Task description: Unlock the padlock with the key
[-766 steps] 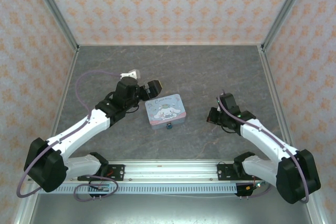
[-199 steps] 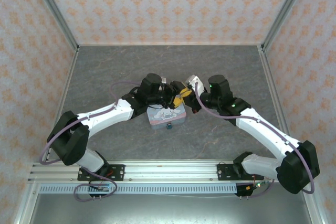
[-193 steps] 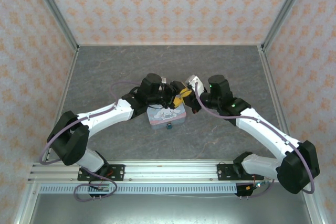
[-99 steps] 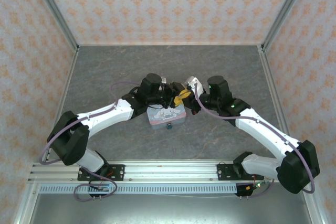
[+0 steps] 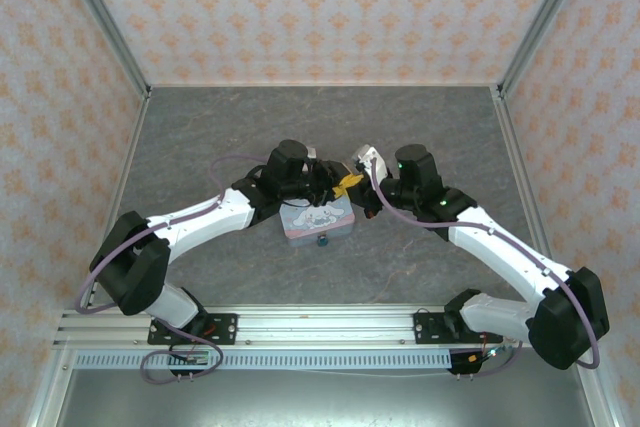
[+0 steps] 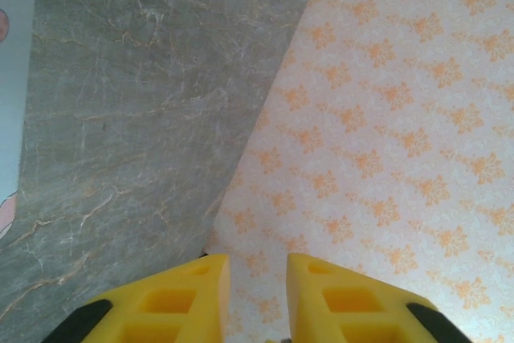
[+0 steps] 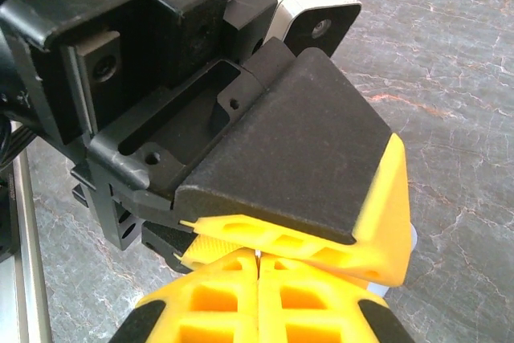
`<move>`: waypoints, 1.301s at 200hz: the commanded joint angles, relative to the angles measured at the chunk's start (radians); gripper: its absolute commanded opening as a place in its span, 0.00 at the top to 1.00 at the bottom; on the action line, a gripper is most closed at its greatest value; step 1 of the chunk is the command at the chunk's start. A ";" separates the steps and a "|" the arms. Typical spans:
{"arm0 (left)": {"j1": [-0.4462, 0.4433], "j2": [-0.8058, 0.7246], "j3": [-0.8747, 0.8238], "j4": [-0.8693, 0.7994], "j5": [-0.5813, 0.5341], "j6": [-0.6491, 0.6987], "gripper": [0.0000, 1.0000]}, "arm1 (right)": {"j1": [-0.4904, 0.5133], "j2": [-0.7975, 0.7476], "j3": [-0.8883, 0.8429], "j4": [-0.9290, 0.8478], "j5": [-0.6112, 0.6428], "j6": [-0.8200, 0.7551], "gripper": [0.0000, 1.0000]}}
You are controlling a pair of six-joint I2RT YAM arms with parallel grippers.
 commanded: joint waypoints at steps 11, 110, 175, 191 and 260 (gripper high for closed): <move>-0.006 -0.003 0.012 -0.005 0.016 0.016 0.80 | 0.007 -0.017 -0.017 0.026 -0.005 0.009 1.00; -0.006 -0.005 0.007 -0.016 0.009 0.023 0.86 | 0.007 -0.065 -0.048 0.025 0.028 0.003 1.00; -0.006 -0.004 0.008 -0.032 0.004 0.031 0.78 | 0.007 -0.080 -0.054 0.031 0.039 0.001 1.00; -0.006 -0.004 0.007 -0.031 0.006 0.034 0.78 | 0.007 -0.080 -0.057 0.031 0.039 0.002 1.00; -0.005 -0.003 0.005 -0.030 0.005 0.035 0.74 | 0.007 -0.081 -0.060 0.030 0.038 -0.003 1.00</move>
